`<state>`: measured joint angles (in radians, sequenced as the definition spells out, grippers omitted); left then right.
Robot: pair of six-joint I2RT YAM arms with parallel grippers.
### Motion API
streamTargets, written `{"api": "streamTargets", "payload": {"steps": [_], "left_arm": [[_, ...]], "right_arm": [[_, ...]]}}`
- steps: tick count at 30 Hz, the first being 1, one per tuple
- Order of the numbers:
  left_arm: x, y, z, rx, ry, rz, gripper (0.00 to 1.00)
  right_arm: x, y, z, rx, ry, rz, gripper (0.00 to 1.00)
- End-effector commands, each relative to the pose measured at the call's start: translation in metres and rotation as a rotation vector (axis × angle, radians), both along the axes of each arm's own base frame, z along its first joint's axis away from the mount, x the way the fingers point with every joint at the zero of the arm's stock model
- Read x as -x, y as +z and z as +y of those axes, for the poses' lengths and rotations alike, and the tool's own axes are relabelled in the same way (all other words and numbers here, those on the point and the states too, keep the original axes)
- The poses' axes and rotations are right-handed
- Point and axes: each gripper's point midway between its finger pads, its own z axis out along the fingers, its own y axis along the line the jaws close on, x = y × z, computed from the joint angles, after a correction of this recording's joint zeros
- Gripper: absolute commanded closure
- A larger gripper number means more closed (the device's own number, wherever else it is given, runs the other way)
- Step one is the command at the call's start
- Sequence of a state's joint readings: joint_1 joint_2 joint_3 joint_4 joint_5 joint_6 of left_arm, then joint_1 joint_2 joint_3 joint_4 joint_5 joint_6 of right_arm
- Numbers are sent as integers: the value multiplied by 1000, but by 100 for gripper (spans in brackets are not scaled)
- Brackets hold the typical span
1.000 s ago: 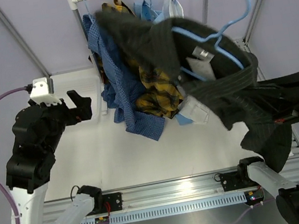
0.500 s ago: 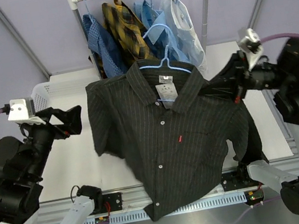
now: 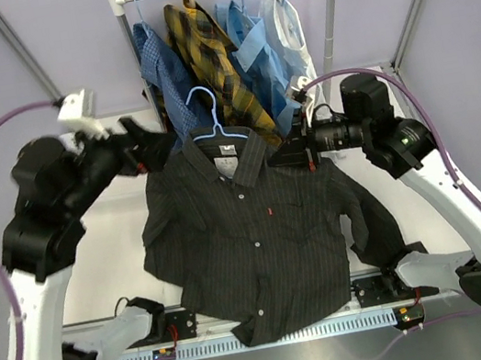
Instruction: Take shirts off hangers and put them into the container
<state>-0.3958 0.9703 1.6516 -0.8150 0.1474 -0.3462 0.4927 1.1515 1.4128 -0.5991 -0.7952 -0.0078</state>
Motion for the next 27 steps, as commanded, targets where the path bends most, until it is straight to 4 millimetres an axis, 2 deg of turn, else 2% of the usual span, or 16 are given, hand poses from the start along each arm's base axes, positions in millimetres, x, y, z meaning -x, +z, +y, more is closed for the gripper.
{"api": "streamTargets", "payload": {"steps": [1,2,3,4,5,6,8,9,16,22,27], "left_arm": [[-11,29,-33,75,-73,0,1],[-13,32,-40,80,-82,4,1],[-10,34,-56,82,-120,12,1],[-16,42,-56,84,-76,-7,1],[-24,37,-68,67,-71,11,1],[-21,36,-80,56,-85,11,1],[-29,38,-79,47,-17,1,2],[-32,34,-85,40,-12,10,3],[-52,19,-98,-16,72,28,20],[-67,12,-104,-74,113,18,25],[-71,2,-110,-88,117,38,39]], "right_arm": [[-20,23,15,-34,-56,-152,100],[-22,22,17,-30,-69,-155,100],[-22,24,22,-42,-64,-158,100],[-23,23,24,-42,-64,-154,100],[-27,24,25,-42,-78,-157,100],[-27,26,26,-48,-79,-166,100],[-29,27,27,-47,-90,-171,100],[-30,28,27,-48,-95,-172,100],[-27,29,31,-47,-86,-174,100],[-23,27,34,-45,-70,-169,100],[-20,32,33,-67,-70,-156,100]]}}
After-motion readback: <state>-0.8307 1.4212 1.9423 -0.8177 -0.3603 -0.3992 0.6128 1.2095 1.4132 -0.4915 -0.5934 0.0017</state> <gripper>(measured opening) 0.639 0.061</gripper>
